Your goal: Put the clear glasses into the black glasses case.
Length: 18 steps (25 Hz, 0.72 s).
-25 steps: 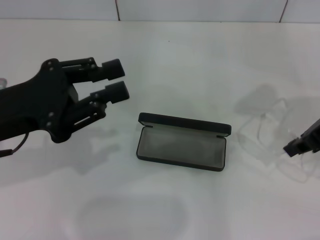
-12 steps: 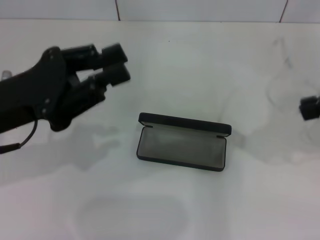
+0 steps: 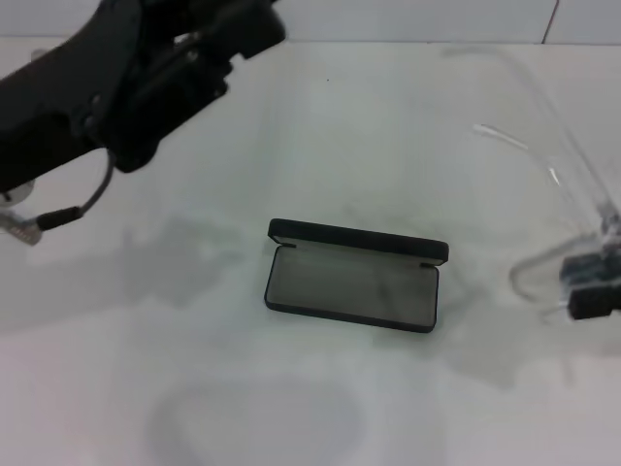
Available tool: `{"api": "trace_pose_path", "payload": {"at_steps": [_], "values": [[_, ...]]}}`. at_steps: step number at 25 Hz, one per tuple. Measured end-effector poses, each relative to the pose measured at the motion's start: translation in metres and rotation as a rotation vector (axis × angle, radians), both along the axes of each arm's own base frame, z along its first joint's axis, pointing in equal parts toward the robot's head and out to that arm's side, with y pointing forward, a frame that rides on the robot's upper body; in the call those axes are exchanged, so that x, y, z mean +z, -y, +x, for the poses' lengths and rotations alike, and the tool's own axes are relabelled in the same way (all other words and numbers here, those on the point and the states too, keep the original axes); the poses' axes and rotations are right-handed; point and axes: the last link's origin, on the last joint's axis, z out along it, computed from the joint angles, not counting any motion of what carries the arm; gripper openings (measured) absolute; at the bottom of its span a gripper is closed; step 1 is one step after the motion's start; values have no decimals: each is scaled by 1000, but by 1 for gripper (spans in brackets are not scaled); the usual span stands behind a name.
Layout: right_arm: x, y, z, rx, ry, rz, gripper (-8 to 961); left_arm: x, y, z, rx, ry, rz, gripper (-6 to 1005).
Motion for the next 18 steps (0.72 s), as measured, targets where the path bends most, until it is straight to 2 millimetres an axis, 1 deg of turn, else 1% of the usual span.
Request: {"api": "trace_pose_path", "payload": {"at_steps": [3, 8, 13, 18], "values": [[-8, -1, -3, 63, -70, -1, 124, -5, -2, 12, -45, -8, -24, 182], [-22, -15, -14, 103, -139, -57, 124, -17, -6, 26, -82, -33, -64, 126], [-35, -28, -30, 131, -138, -86, 124, -30, -8, 30, -75, -73, -73, 87], [-52, -36, -47, 170, -99, -127, 124, -32, -8, 28, -67, -80, -68, 74]]}}
